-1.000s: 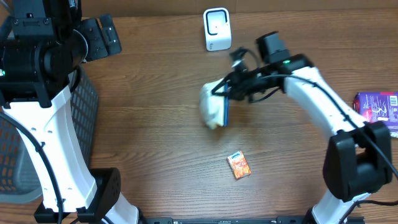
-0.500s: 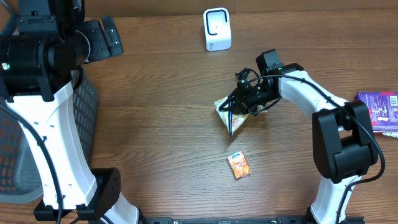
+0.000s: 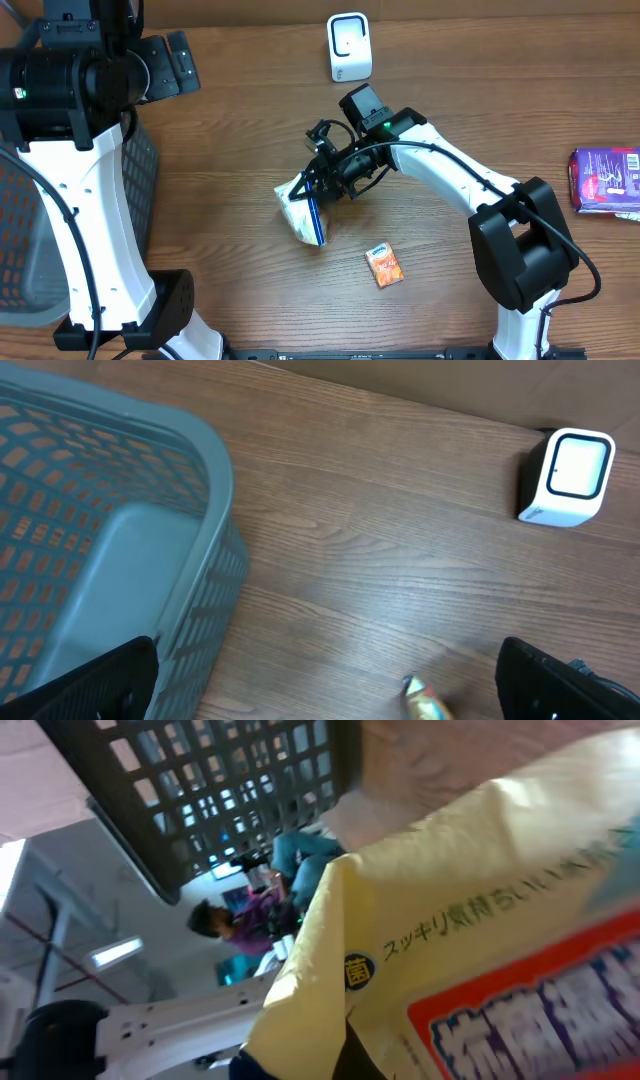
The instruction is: Scan the item barcode
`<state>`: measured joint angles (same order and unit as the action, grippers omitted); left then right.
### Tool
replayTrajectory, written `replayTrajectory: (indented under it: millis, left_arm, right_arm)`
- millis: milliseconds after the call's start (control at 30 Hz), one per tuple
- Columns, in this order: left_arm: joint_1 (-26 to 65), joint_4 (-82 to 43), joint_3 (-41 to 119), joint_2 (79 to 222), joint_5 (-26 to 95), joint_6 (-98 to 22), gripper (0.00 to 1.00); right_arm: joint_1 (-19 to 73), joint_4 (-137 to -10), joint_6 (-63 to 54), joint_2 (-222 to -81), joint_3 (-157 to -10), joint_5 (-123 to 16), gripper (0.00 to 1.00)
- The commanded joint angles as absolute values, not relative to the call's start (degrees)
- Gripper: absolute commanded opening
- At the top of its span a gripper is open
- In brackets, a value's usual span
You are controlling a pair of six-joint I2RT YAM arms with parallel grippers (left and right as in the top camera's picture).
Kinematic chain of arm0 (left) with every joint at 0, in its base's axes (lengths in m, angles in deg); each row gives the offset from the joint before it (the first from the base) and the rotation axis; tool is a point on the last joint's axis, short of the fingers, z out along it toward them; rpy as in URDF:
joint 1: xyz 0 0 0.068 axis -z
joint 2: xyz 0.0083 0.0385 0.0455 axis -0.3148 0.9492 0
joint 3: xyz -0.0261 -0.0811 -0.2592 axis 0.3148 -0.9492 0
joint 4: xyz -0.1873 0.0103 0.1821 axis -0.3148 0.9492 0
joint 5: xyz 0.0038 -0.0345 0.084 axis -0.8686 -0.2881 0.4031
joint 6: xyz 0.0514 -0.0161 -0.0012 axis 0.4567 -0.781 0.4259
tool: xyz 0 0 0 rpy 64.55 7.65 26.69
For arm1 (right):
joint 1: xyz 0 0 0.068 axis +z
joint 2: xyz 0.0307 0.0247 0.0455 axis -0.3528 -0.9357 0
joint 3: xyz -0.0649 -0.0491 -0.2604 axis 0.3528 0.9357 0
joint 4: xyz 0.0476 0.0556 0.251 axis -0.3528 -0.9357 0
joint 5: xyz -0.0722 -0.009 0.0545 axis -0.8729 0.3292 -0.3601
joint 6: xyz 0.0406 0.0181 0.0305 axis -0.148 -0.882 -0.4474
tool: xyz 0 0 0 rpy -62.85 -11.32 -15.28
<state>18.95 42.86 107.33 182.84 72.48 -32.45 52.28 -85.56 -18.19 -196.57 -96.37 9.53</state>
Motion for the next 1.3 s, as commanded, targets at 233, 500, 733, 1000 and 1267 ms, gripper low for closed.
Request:
replayTrajectory:
  millis: [233, 500, 733, 1000, 1267]
  left_arm:
    - [18.7, 43.0, 106.8, 182.9, 73.8, -32.0, 1.00]
    - [18.7, 43.0, 106.7, 182.9, 73.8, -32.0, 1.00]
    - [18.7, 43.0, 106.3, 182.9, 73.8, -32.0, 1.00]
    - [18.7, 43.0, 106.3, 182.9, 73.9, -32.0, 1.00]
    - [18.7, 42.9, 106.3, 182.9, 73.9, -32.0, 1.00]
  right_arm:
    - [41.7, -82.5, -19.0, -197.4, -97.7, 13.1, 0.04]
    - [36.4, -81.5, -15.4, -205.4, -97.1, 11.5, 0.12]
    - [34.3, -86.3, -13.9, -207.3, -97.5, -12.0, 0.04]
    - [25.9, -90.0, -4.5, -207.3, -98.9, -28.8, 0.14]
    - [17.7, -95.0, -0.9, -207.3, -107.4, -31.7, 1.00]
